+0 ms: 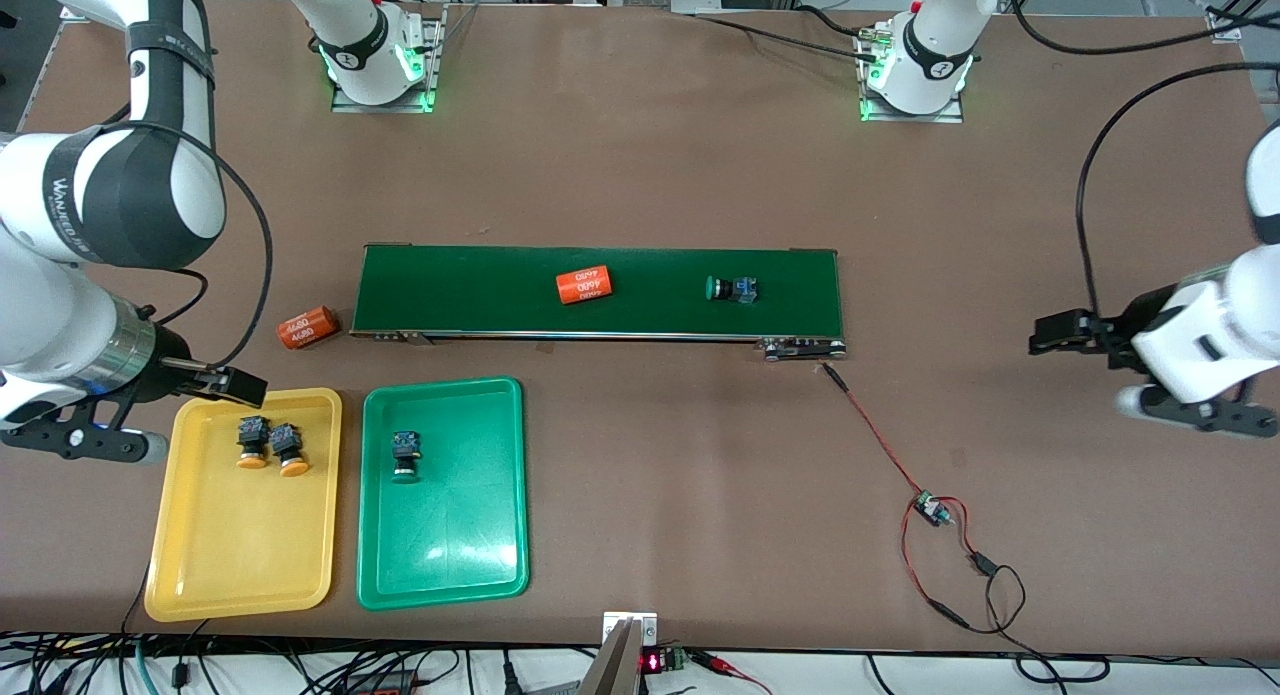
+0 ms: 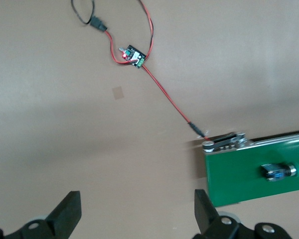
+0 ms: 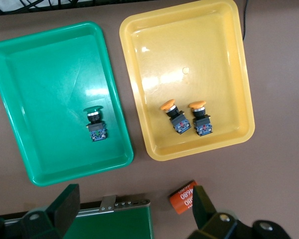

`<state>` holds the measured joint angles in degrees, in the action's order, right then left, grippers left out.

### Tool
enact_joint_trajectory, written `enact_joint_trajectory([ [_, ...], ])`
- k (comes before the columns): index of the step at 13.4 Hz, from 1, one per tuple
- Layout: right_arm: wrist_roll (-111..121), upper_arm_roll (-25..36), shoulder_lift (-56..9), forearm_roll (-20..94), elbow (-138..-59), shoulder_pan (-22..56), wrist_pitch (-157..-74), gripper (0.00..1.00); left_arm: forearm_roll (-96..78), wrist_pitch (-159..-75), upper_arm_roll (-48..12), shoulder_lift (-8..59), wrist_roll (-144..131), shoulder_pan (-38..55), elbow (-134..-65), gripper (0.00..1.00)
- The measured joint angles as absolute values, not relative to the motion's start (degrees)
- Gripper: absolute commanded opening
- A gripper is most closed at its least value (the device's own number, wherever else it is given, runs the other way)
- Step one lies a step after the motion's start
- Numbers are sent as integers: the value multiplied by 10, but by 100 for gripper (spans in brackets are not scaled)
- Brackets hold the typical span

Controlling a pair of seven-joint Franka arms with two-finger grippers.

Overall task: Sort buttons by color to trays
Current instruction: 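Move the right gripper back over the conveyor toward the green button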

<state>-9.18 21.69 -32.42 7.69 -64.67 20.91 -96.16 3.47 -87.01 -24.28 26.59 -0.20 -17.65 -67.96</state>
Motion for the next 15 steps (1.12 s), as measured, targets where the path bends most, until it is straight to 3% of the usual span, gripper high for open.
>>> enact_joint_trajectory([
  [3, -92, 216, -324, 77, -647, 223, -958, 100, -10, -903, -145, 207, -1, -131, -740, 100],
  [6, -93, 215, -324, 77, -650, 235, -953, 100, -12, -971, -61, 114, -1, -52, -866, 100],
  [10, -142, 213, -324, 77, -655, 262, -945, 100, -12, -1024, -43, 17, -2, -22, -983, 100],
  [15, -249, 211, -324, 77, -664, 310, -941, 100, -12, -980, -43, -32, -2, -11, -1008, 100],
])
